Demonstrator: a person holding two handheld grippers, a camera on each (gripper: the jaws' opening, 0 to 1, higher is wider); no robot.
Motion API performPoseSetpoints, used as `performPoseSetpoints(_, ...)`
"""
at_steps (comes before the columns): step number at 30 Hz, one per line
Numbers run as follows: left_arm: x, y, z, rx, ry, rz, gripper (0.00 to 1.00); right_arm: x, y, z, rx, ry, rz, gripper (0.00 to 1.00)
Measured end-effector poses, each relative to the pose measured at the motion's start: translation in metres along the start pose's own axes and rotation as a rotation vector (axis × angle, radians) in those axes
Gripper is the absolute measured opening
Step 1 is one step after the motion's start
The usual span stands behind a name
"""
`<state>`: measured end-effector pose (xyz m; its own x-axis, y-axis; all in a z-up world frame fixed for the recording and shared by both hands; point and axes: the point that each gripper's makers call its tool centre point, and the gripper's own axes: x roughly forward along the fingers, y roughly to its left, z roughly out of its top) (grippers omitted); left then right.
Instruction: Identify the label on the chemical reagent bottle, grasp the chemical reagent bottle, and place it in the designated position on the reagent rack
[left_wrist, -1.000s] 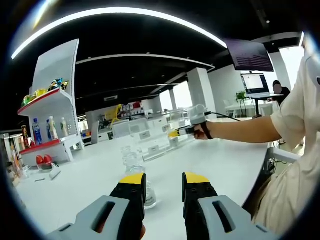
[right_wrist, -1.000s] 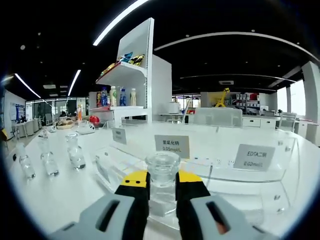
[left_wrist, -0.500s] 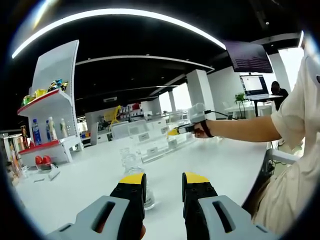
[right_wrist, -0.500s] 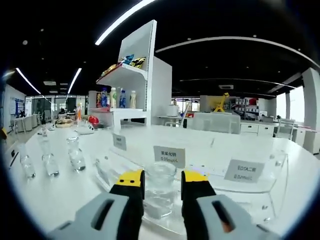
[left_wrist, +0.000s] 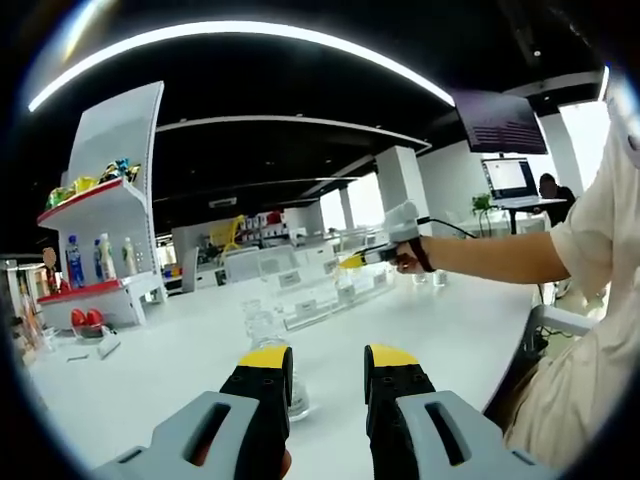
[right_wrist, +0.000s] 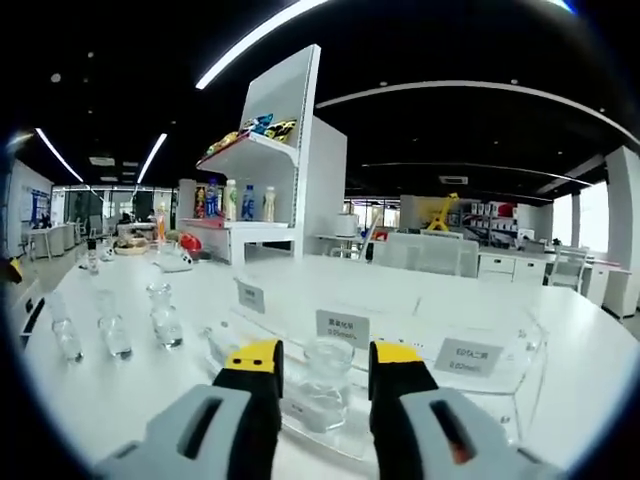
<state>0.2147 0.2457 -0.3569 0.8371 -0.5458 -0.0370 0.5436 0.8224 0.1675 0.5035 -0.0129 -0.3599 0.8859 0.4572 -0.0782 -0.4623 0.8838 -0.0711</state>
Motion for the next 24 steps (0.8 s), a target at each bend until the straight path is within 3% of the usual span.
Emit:
performPoseSetpoints(11,-0.010,-0.008,0.011,0.004,-0.034,0.013,0.30,-0.029,0.006,0.026,0.006,-0.044,-0.004,0.35)
performPoseSetpoints(18,-0.017,-0.013,0.021,-0.039,-0.071,0.028,0.30,-0.047,0.012,0.038,-0.009,-0.065,0.001,0.35)
performPoseSetpoints(24,-0.021,-0.010,0.020,-0.012,-0.055,0.062,0.30,-0.066,0.014,0.040,-0.023,-0.069,0.002,0.36)
